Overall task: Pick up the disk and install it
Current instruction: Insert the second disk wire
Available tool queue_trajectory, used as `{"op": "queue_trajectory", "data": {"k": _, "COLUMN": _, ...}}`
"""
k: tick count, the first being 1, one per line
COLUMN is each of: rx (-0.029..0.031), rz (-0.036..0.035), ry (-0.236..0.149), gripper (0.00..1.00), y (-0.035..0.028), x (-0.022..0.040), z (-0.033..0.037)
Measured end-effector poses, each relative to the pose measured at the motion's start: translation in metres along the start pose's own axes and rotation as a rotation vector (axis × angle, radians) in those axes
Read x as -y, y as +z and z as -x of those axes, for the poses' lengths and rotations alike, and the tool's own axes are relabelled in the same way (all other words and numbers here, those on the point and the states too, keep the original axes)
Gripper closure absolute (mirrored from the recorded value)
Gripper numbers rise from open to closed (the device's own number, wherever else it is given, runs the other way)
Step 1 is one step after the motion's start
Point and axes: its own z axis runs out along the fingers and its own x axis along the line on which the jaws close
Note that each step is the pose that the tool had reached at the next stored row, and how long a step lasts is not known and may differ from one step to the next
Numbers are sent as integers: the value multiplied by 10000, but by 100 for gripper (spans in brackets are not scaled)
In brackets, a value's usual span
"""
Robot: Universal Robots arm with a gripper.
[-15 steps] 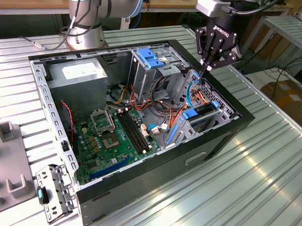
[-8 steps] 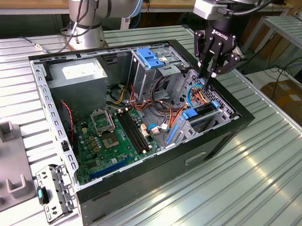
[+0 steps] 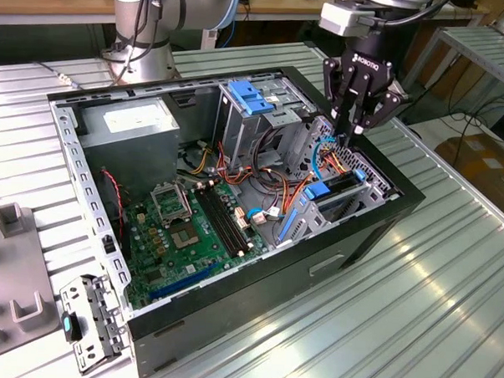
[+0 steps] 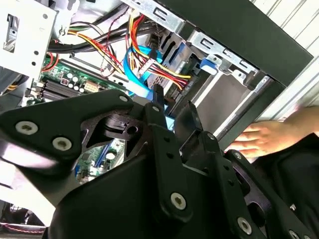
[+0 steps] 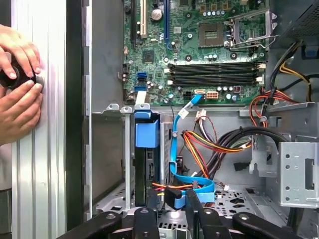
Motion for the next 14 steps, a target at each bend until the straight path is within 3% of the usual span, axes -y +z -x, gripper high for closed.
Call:
{"op": "queue_trajectory", "data": {"k": 3, "rx": -74, "rz": -1, "ry": 0, "gripper": 64, "y": 17, "x": 0, "z": 10}}
{"op": "queue_trajectory", "data": {"k": 6, "rx": -192, "rz": -2, "ry": 3, "gripper": 65, "y": 20, "x": 0, "z": 14}}
{"op": "queue_trajectory", "data": {"k": 8, "rx": -282, "rz": -2, "ry": 4, "gripper": 84, "y": 23, "x": 0, "z": 18}}
{"op": "queue_trajectory", "data": {"k": 12, "rx": -311, "rz": -4, "ry": 4, "gripper": 84, "y": 25, "x": 0, "z": 18}}
{"op": "queue_trajectory", "data": {"k": 14, "rx": -303, "rz": -65, "ry": 20, "gripper": 84, "y": 35, "x": -3, "z": 1}}
